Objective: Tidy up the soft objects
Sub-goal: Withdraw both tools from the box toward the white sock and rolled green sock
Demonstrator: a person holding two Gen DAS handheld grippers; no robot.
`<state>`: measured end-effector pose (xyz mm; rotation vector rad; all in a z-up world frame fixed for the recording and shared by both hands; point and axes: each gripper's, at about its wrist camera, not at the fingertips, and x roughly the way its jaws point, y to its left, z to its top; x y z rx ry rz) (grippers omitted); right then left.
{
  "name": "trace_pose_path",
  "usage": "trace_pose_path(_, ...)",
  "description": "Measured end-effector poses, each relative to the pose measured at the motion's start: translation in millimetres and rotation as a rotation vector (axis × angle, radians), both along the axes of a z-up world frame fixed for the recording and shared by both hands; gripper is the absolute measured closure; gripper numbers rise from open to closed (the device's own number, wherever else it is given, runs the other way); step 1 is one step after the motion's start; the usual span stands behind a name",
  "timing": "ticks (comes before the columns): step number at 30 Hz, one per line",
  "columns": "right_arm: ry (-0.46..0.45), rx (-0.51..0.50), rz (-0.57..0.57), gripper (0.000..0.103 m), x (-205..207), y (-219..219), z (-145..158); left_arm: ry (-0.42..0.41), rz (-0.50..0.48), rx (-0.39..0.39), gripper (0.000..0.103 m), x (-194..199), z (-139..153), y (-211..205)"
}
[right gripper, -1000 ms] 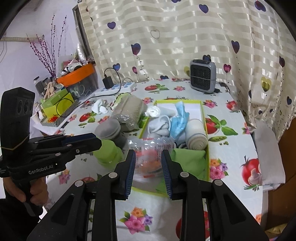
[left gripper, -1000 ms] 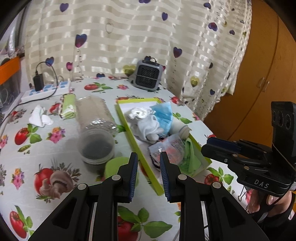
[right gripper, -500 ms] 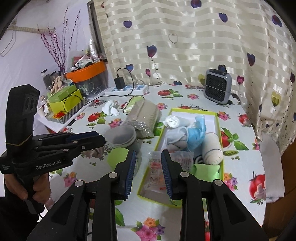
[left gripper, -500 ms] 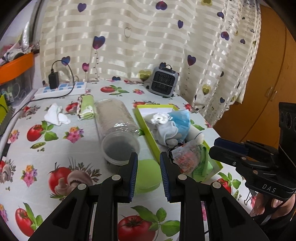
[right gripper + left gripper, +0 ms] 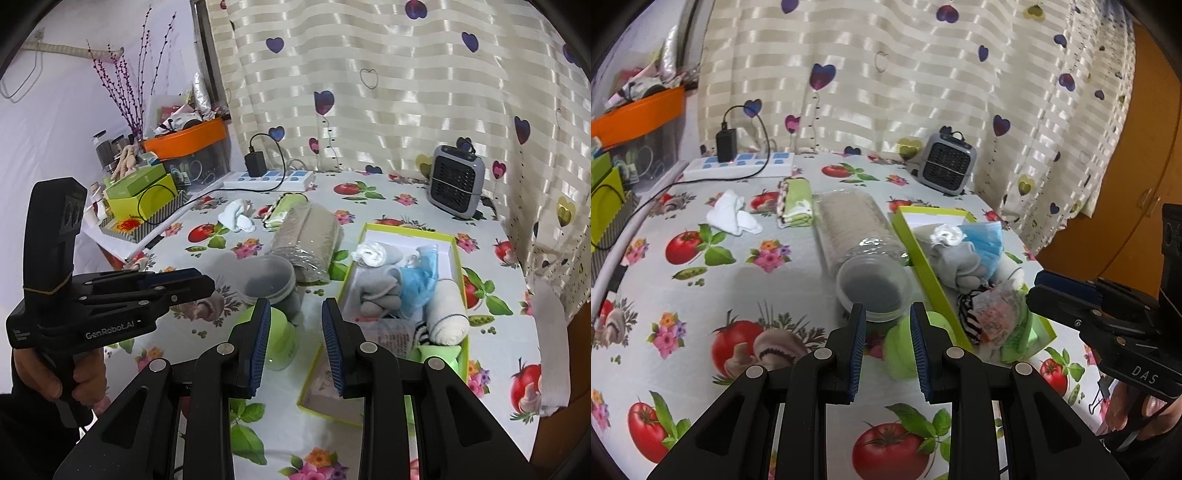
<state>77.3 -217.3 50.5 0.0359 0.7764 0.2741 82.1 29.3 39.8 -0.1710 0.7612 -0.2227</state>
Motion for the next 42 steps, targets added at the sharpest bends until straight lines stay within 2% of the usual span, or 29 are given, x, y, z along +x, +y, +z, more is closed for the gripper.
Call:
trace_pose_path(26,0.008,-0.017,0.096,0.073,30.0,40.1,-3.8,0.022,0.121,-0.004,0.080,11.5,-8.4,51.6)
trace_pose_path(34,0.023,-0.006,0.132,0.073,55.7,50.7,-6.0,0.025,0.165,-0.007,0.080,29.0,-11.2,77.8)
trace_pose_path(38,0.049,-0.017,0.175,0.073,81.2,60.2,-7.6,0.022,0.194,-0.013,0.079,44.4,-11.5,95.9)
trace_pose_path(40,0.070,-0.040,0.193,0.070,99.4,66.3,-9.2,0.023,0.210,-0.015,0.078,52.6,-11.8,104.6)
trace_pose_path(42,0.083,-0.054,0.212,0.051,119.2,71.9,-10.9,0.019,0.231,-0.010,0.076,64.2,-11.2,114.9)
